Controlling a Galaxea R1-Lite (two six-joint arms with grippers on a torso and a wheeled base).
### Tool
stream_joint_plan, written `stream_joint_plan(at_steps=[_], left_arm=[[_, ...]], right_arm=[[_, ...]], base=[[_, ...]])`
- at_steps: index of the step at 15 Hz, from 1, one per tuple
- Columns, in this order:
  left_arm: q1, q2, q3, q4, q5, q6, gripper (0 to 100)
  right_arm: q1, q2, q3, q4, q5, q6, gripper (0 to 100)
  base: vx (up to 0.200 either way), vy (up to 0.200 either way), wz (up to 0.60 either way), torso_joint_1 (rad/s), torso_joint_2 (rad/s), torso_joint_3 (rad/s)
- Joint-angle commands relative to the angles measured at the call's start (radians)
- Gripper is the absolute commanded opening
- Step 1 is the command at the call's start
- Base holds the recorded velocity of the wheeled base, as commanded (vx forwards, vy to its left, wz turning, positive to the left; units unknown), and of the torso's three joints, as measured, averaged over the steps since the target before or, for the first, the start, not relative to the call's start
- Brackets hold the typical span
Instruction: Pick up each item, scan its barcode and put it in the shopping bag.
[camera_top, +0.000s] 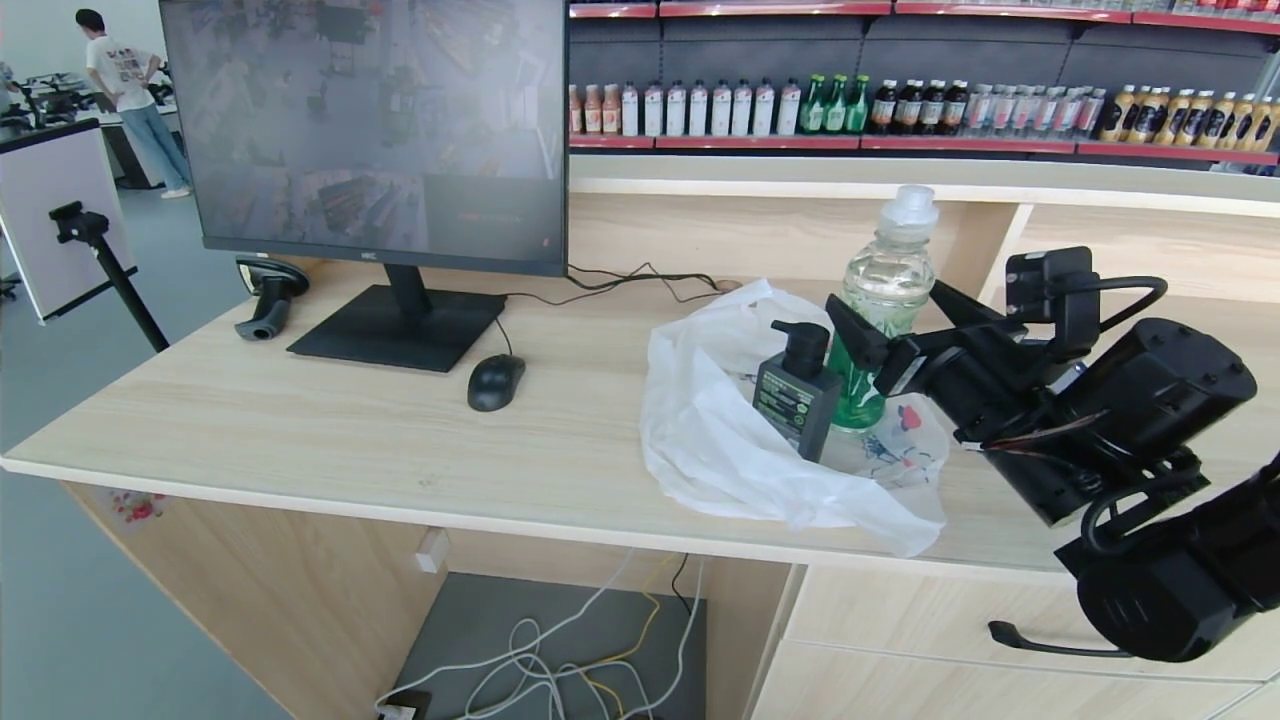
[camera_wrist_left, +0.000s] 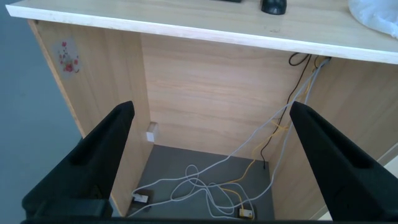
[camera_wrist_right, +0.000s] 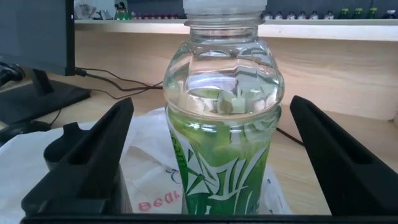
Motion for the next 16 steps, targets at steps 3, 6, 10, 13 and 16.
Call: stream_joint_plan(at_steps=[3,6,10,13,16], left_arm=[[0.000,0.000,0.000,0.000,0.000,0.000,100],[0.000,0.000,0.000,0.000,0.000,-0.001,100],[0.000,0.000,0.000,0.000,0.000,-0.001,100],[0.000,0.000,0.000,0.000,0.000,-0.001,100],[0.000,0.000,0.000,0.000,0.000,0.000,100]], right_arm=[[0.006,-0.041,0.035,-0.001,0.000,0.000,100],[0.014,-0.119,0.088,-0.001,0.000,0.001,100],[0.017,-0.325,0.291,-0.001,-0.001,0.003,100],[0.024,-0.496,0.538,-0.001,0.014,0.017,100],[0.026,-0.610,0.651,0.010,0.052,0.010,100]], base=[[0.000,0.000,0.00,0.000,0.00,0.000],[0.000,0.000,0.00,0.000,0.00,0.000],[0.000,0.000,0.00,0.000,0.00,0.000],[0.000,0.000,0.00,0.000,0.00,0.000],[0.000,0.000,0.00,0.000,0.00,0.000]])
